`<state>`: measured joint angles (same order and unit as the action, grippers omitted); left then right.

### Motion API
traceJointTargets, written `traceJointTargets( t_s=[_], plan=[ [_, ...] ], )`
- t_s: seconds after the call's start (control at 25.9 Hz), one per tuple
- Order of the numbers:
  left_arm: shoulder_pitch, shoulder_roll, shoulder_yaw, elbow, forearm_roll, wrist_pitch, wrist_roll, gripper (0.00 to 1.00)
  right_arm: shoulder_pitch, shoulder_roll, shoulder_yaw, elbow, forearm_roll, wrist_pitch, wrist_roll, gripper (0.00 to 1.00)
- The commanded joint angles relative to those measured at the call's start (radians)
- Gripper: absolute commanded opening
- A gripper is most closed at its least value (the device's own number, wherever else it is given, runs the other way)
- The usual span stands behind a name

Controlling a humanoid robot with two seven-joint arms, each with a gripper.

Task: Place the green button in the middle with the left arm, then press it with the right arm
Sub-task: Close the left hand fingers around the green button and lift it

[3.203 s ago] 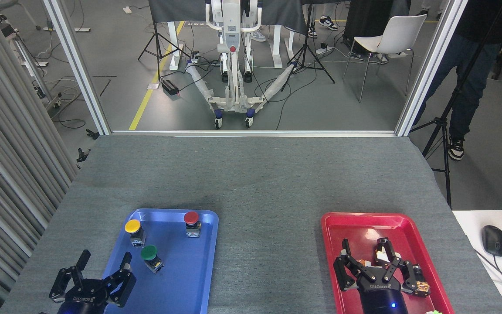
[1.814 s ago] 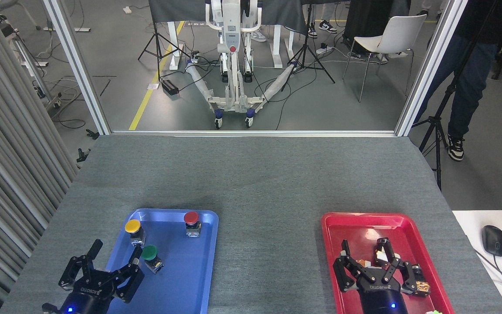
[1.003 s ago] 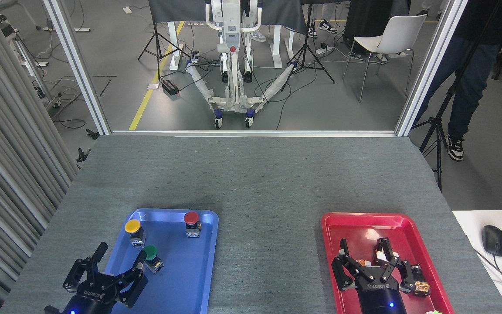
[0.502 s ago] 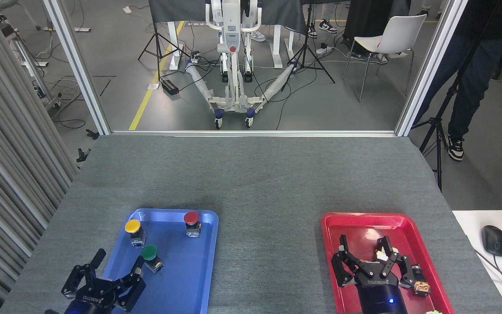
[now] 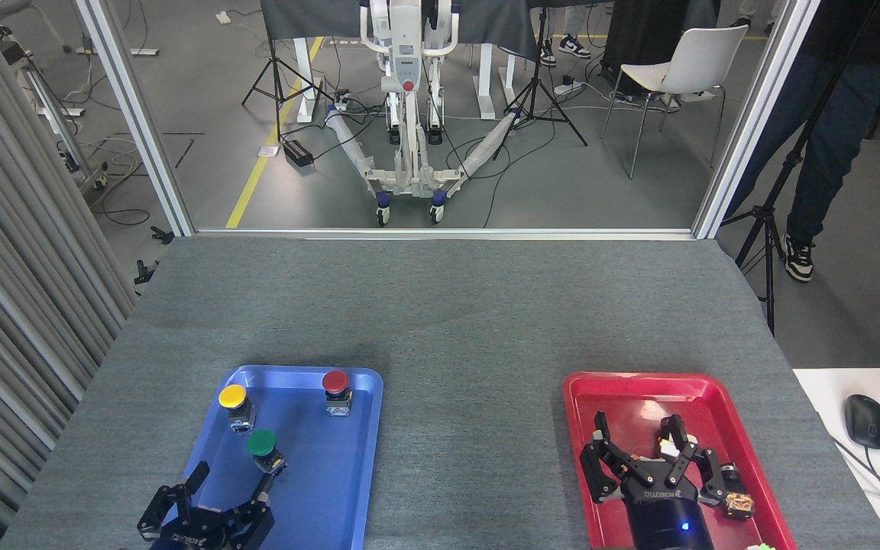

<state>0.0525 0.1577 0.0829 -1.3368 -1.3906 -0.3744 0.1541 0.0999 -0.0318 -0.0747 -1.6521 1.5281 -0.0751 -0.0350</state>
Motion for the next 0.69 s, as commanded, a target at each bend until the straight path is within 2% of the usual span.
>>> traceJointTargets(
  t_s=[0.0,0.39,0.54,0.66],
  plan=[
    [-0.057,-0.001,-0.029,0.090,-0.076,0.002,0.002,0.97,0.004,0.001,0.001,0.000,0.000,0.000,0.000,1.00],
    [-0.152,-0.007,-0.040,0.232,-0.076,0.003,0.013,0.97,0.004,0.001,0.001,0.003,0.001,0.000,0.000,1.00],
    [-0.164,-0.007,-0.041,0.243,-0.076,0.003,0.030,0.91,0.003,0.001,0.001,0.003,0.000,0.000,0.000,1.00],
    [-0.169,-0.015,-0.049,0.252,-0.071,0.003,0.031,0.83,0.003,0.001,0.001,0.003,0.000,0.000,0.000,1.00]
  ],
)
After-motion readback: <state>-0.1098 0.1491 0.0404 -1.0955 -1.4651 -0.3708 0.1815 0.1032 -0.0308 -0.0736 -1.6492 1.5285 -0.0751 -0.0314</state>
